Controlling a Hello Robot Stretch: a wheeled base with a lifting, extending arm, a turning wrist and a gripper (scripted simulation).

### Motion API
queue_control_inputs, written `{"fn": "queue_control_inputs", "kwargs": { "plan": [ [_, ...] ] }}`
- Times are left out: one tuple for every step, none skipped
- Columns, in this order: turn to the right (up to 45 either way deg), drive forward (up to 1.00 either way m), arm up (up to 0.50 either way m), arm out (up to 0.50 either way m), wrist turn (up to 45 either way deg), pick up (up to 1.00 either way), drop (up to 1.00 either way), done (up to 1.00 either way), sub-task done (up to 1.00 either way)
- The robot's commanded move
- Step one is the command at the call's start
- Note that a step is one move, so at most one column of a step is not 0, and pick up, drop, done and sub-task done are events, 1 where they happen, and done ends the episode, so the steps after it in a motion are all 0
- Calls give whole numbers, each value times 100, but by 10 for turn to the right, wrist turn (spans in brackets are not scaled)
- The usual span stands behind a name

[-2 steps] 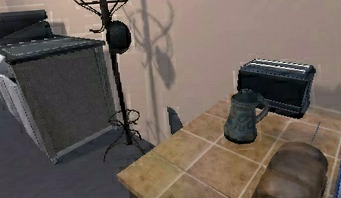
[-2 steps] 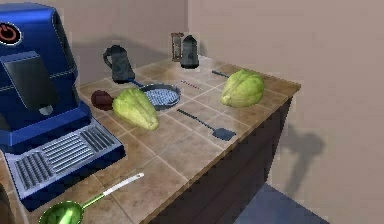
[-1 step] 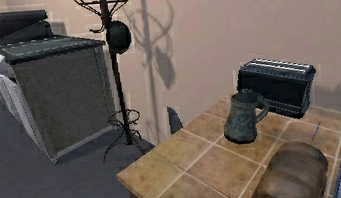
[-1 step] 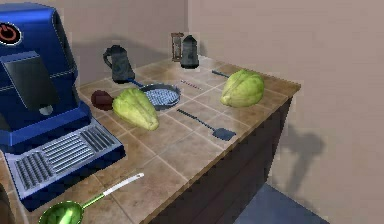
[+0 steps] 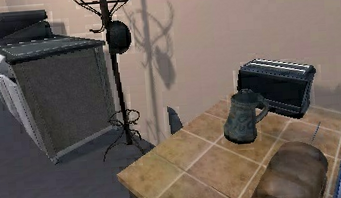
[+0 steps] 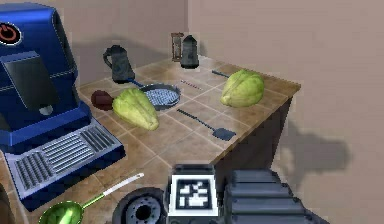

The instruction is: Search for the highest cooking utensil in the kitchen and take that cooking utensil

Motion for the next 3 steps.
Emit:
{"fn": "queue_control_inputs", "kwargs": {
  "plan": [
    [0, 0, 0, 50, 0, 0, 0, 0, 0],
    [0, 0, 0, 0, 450, 0, 0, 0, 0],
    [0, 0, 0, 0, 450, 0, 0, 0, 0]
  ]
}}
